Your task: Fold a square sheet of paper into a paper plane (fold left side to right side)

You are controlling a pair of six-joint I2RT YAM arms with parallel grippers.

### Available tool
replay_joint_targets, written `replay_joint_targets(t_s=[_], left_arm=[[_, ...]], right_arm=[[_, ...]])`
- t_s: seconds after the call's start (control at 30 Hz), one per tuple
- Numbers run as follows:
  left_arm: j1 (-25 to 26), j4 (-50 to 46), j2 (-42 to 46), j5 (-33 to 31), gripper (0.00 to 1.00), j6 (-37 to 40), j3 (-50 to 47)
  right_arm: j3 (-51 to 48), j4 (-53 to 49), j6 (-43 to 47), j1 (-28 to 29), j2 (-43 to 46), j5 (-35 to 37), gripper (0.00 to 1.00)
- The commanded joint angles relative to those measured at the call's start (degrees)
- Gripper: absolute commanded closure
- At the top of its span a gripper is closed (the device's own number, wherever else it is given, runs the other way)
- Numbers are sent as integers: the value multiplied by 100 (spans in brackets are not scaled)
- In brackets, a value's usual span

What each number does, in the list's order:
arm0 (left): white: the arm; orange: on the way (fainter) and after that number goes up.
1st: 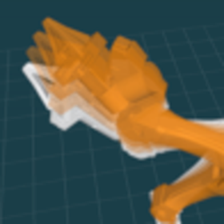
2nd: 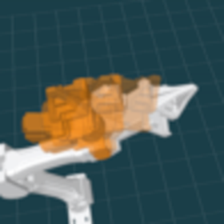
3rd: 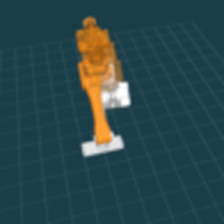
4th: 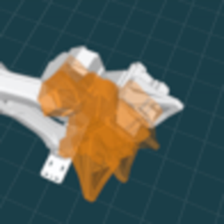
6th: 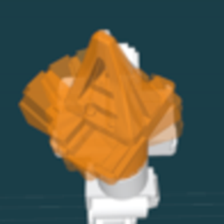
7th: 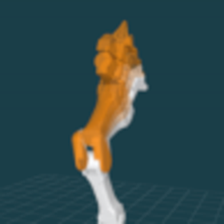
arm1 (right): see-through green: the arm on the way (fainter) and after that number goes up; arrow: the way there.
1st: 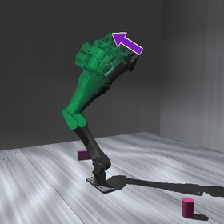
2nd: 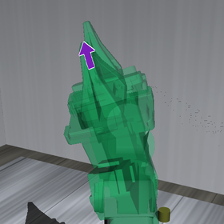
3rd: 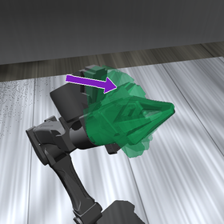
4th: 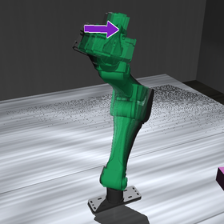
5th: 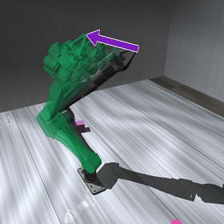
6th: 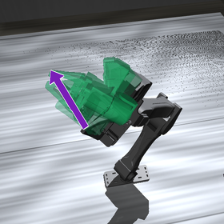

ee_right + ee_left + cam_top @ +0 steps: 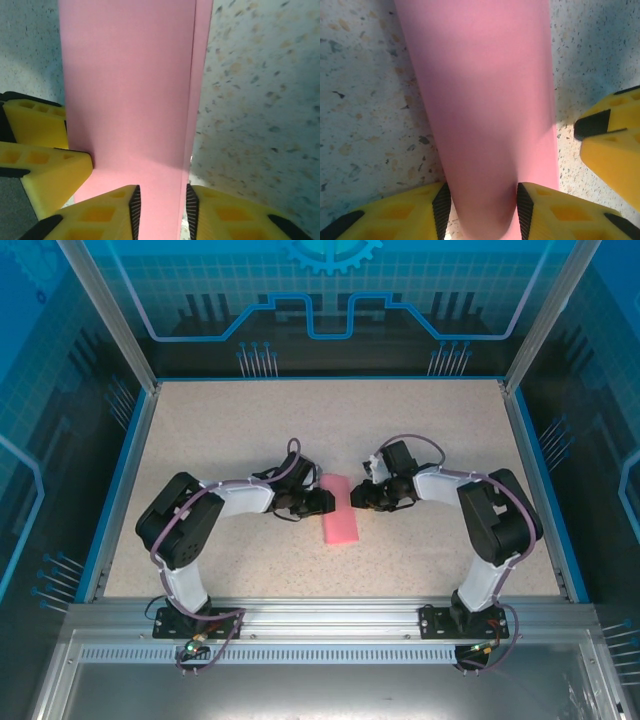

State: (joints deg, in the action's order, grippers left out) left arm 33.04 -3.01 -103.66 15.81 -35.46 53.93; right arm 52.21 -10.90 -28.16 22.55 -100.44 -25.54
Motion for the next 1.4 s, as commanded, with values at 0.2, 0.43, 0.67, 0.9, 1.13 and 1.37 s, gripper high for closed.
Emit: replay_joint_targets(t_s=[0.2, 0.43, 0.67, 0.9, 1.13, 1.37], left_arm=[[91, -651, -184, -502, 56, 280, 239], [125, -1039, -225, -662, 56, 486, 367], [125, -1145, -365, -693, 56, 418, 508], [133, -1284, -458, -772, 56, 371, 598], [176, -1382, -546, -812, 56, 447, 704], [205, -1484, -619, -860, 56, 511, 784]], right_arm=[[-389, -686, 505, -166, 1068, 1099, 49], [-604, -703, 556, -281, 1300, 1107, 49], [-602, -641, 516, -274, 1316, 832, 49], [-601, -554, 435, -217, 1197, 546, 50], [-536, -501, 390, -84, 1062, 419, 50], [-437, -521, 392, 25, 966, 355, 51]])
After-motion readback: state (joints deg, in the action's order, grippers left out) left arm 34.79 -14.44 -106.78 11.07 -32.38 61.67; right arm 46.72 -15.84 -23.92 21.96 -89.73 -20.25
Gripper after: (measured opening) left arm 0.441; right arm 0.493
